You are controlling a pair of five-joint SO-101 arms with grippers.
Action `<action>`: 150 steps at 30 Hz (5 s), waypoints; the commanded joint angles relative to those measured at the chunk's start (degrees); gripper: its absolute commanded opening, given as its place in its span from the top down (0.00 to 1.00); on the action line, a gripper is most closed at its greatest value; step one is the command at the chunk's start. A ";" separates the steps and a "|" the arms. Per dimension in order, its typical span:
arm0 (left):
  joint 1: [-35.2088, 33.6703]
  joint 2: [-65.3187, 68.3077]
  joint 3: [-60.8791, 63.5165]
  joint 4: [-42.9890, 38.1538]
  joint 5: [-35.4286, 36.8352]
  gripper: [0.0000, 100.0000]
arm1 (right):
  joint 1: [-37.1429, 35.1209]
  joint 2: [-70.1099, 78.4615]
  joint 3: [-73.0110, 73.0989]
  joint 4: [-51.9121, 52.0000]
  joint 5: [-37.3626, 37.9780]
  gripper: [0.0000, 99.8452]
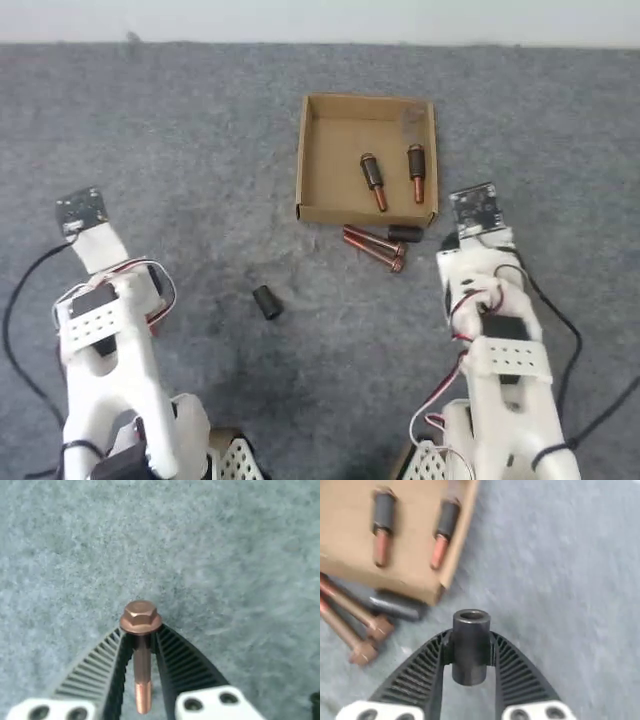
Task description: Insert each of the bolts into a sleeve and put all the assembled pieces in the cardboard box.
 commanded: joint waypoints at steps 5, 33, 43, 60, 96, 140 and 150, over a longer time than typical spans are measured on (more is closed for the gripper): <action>-0.09 -2.81 -0.40 -2.02 -2.37 0.99 | -9.36 -1.54 7.38 -31.87 0.26 0.99; -0.09 -2.81 -0.22 -2.02 -2.37 0.99 | -13.76 14.90 -9.14 -37.67 -21.89 0.99; -0.09 -2.81 -0.22 -2.02 -2.46 0.99 | -14.64 38.20 -21.98 -61.85 -22.24 0.99; 1.76 -2.81 0.40 -3.60 -2.55 0.99 | -14.99 64.31 -18.55 -96.66 -21.71 0.99; 1.76 -2.81 0.84 -3.60 -2.55 0.99 | -14.37 57.71 16.26 -114.59 -21.89 0.99; 8.09 -3.25 0.22 -14.15 -2.11 0.99 | -41.01 70.73 -2.90 -111.16 -13.54 0.99; 19.52 -3.34 0.40 -35.78 -2.02 0.99 | -40.92 70.73 -2.02 -111.25 -13.54 0.99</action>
